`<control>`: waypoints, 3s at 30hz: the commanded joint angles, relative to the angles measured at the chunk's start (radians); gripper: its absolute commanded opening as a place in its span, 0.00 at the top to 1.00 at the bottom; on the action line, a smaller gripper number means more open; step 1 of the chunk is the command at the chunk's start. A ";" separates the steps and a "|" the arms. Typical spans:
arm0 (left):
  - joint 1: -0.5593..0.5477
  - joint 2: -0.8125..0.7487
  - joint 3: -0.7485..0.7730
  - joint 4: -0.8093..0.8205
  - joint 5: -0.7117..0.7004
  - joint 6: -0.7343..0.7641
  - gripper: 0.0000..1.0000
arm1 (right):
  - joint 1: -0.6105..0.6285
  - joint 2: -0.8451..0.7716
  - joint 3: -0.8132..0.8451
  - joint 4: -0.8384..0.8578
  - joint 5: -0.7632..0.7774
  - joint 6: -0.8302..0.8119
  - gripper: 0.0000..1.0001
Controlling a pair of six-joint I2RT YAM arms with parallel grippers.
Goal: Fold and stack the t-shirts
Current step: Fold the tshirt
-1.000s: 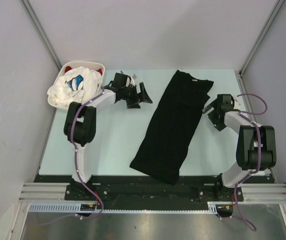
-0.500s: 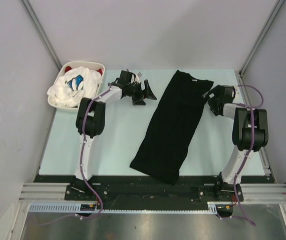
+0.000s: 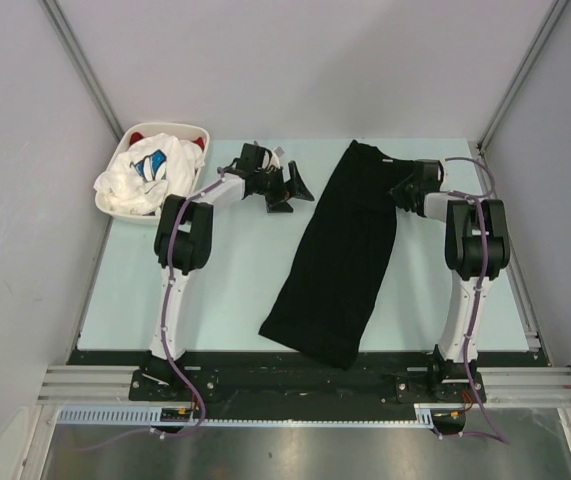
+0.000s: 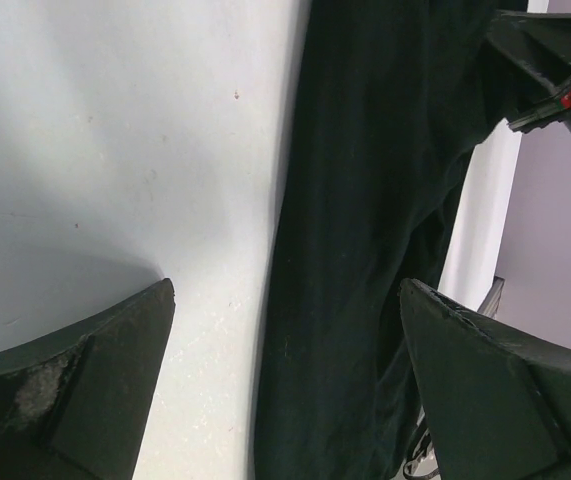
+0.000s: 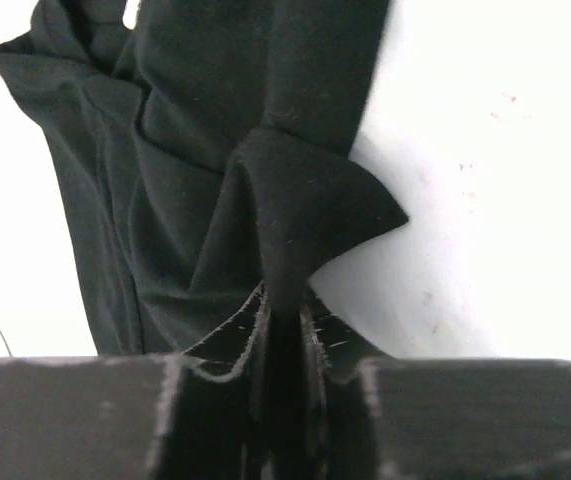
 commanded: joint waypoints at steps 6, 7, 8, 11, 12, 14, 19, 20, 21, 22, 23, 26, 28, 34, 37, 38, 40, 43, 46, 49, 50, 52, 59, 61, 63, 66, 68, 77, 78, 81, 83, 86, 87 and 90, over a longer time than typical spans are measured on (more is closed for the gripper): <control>0.028 -0.087 -0.088 0.032 0.012 -0.002 0.00 | 0.114 0.179 0.313 -0.314 0.040 -0.098 1.00; 0.033 -0.093 -0.109 0.037 0.009 -0.002 0.00 | 0.124 0.195 0.371 -0.338 0.046 -0.102 1.00; 0.034 -0.104 -0.117 0.041 0.006 -0.002 0.00 | 0.143 0.208 0.400 -0.349 0.048 -0.109 1.00; 0.049 -0.125 -0.149 0.052 0.004 -0.003 0.00 | 0.169 0.282 0.541 -0.412 0.020 -0.106 1.00; 0.057 -0.132 -0.163 0.055 0.004 -0.003 0.00 | 0.187 0.326 0.586 -0.449 0.013 -0.106 1.00; 0.062 -0.141 -0.172 0.058 0.004 -0.005 0.00 | 0.204 0.356 0.659 -0.473 0.012 -0.112 1.00; 0.074 -0.172 -0.206 0.057 0.001 0.004 0.00 | 0.215 0.365 0.677 -0.501 0.034 -0.118 1.00; 0.074 -0.178 -0.215 0.066 0.001 0.003 0.00 | 0.209 0.362 0.673 -0.509 0.045 -0.124 1.00; 0.074 -0.184 -0.230 0.071 -0.002 0.001 0.00 | 0.201 0.356 0.652 -0.516 0.063 -0.139 1.00; 0.074 -0.191 -0.235 0.078 -0.002 0.001 0.00 | 0.181 0.342 0.638 -0.515 0.071 -0.147 1.00; 0.074 -0.192 -0.235 0.078 -0.001 -0.002 0.00 | 0.169 0.331 0.623 -0.515 0.074 -0.153 1.00; 0.074 -0.196 -0.239 0.087 0.003 -0.008 0.00 | 0.123 0.321 0.591 -0.516 0.071 -0.190 1.00; 0.074 -0.198 -0.233 0.091 0.003 -0.013 0.00 | 0.105 0.319 0.600 -0.538 0.077 -0.222 1.00; 0.072 -0.207 -0.243 0.104 0.003 -0.020 0.00 | 0.063 0.362 0.721 -0.596 0.115 -0.290 0.96; 0.072 -0.225 -0.269 0.120 -0.004 -0.026 0.00 | 0.063 0.376 0.758 -0.593 0.127 -0.317 0.67; 0.072 -0.230 -0.275 0.117 -0.008 -0.025 0.00 | 0.063 0.373 0.768 -0.589 0.132 -0.322 0.53; 0.072 -0.247 -0.295 0.114 -0.010 -0.023 0.00 | 0.068 0.361 0.776 -0.564 0.140 -0.343 0.06; 0.072 -0.300 -0.350 0.127 -0.026 -0.032 0.00 | 0.071 0.327 0.790 -0.556 0.160 -0.365 0.00; 0.072 -0.404 -0.457 0.161 -0.069 -0.042 0.00 | 0.084 0.215 0.734 -0.569 0.230 -0.372 0.00; 0.068 -0.544 -0.592 0.173 -0.102 -0.048 0.00 | 0.106 0.064 0.504 -0.517 0.285 -0.370 0.00; 0.060 -0.578 -0.630 0.173 -0.111 -0.046 0.00 | 0.112 -0.042 0.438 -0.500 0.281 -0.368 0.00; 0.048 -0.651 -0.750 0.166 -0.134 -0.040 0.00 | 0.126 -0.157 0.246 -0.483 0.253 -0.344 0.00; -0.088 -0.941 -1.068 0.161 -0.171 -0.031 0.00 | 0.363 -0.643 -0.271 -0.556 0.310 -0.262 0.00; -0.125 -0.989 -1.163 0.179 -0.185 -0.045 0.00 | 0.417 -0.730 -0.421 -0.573 0.296 -0.209 0.00; -0.180 -1.046 -1.253 0.224 -0.186 -0.068 0.00 | 0.495 -0.849 -0.524 -0.567 0.258 -0.121 0.00; -0.239 -1.104 -1.351 0.267 -0.209 -0.105 0.00 | 0.621 -0.969 -0.655 -0.604 0.302 -0.026 0.00; -0.268 -1.129 -1.403 0.284 -0.217 -0.126 0.00 | 0.675 -1.021 -0.701 -0.643 0.333 0.011 0.00; -0.313 -1.163 -1.508 0.357 -0.246 -0.166 0.00 | 0.827 -1.193 -0.788 -0.730 0.391 0.146 0.01; -0.316 -1.152 -1.510 0.367 -0.243 -0.168 0.00 | 0.830 -1.195 -0.793 -0.734 0.396 0.155 0.01; -0.342 -1.120 -1.510 0.364 -0.254 -0.177 0.02 | 0.855 -1.201 -0.798 -0.748 0.408 0.174 0.01; -0.351 -1.106 -1.517 0.364 -0.263 -0.178 0.06 | 0.868 -1.212 -0.799 -0.757 0.417 0.184 0.01; -0.368 -1.091 -1.540 0.383 -0.267 -0.190 0.15 | 0.881 -1.229 -0.814 -0.768 0.419 0.201 0.01; -0.374 -1.086 -1.548 0.391 -0.266 -0.198 0.18 | 0.882 -1.233 -0.818 -0.768 0.417 0.203 0.01; -0.380 -1.074 -1.577 0.422 -0.261 -0.213 0.35 | 0.885 -1.249 -0.831 -0.768 0.413 0.209 0.01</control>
